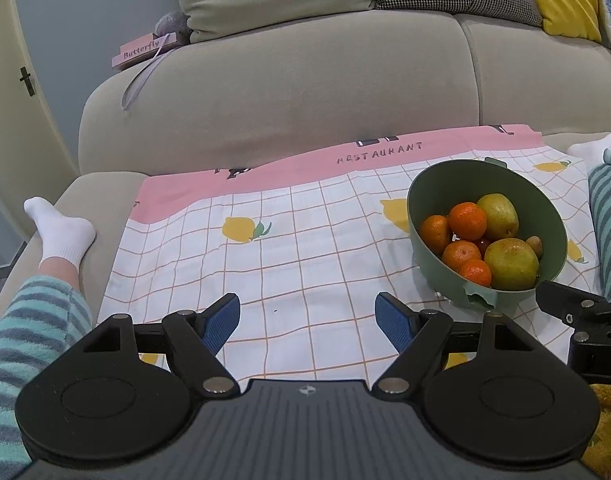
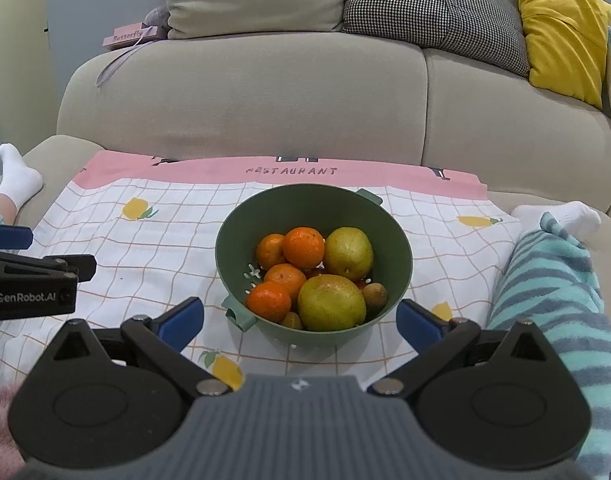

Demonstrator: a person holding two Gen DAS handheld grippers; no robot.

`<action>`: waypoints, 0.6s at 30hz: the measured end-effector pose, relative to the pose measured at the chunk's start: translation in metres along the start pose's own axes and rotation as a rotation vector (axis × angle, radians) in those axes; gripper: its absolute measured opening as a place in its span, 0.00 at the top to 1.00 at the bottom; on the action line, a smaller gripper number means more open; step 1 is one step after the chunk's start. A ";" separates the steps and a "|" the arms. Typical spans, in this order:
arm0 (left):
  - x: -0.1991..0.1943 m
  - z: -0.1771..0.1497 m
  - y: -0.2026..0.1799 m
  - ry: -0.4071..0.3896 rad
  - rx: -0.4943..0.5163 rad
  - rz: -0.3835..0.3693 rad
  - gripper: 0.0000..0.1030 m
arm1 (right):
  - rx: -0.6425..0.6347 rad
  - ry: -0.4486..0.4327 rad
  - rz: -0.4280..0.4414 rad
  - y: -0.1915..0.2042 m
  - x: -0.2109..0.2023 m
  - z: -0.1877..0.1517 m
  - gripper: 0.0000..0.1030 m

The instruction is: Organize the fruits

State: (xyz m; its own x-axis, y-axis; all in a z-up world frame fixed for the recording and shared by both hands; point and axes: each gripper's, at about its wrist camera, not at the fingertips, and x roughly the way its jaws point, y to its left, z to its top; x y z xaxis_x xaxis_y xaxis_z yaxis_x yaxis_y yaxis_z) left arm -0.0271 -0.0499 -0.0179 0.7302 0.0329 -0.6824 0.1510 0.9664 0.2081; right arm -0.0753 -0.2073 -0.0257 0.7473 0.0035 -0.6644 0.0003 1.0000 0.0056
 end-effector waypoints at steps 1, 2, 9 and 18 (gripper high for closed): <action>0.000 0.000 0.000 0.001 -0.001 0.000 0.12 | 0.001 0.001 0.000 0.000 0.000 0.000 0.04; 0.000 0.000 0.000 0.002 -0.001 0.000 0.12 | 0.001 0.001 0.000 0.000 0.000 0.000 0.04; 0.000 -0.002 -0.001 0.004 -0.001 -0.002 0.12 | -0.001 0.002 0.001 0.000 0.001 0.001 0.04; 0.000 -0.001 -0.001 0.003 -0.002 -0.001 0.12 | -0.002 0.002 0.001 0.000 0.001 0.001 0.04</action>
State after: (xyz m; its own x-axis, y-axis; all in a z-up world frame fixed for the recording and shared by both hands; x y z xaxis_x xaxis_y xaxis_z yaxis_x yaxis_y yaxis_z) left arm -0.0280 -0.0506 -0.0191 0.7282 0.0325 -0.6846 0.1503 0.9670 0.2058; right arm -0.0742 -0.2069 -0.0258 0.7459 0.0049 -0.6660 -0.0018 1.0000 0.0053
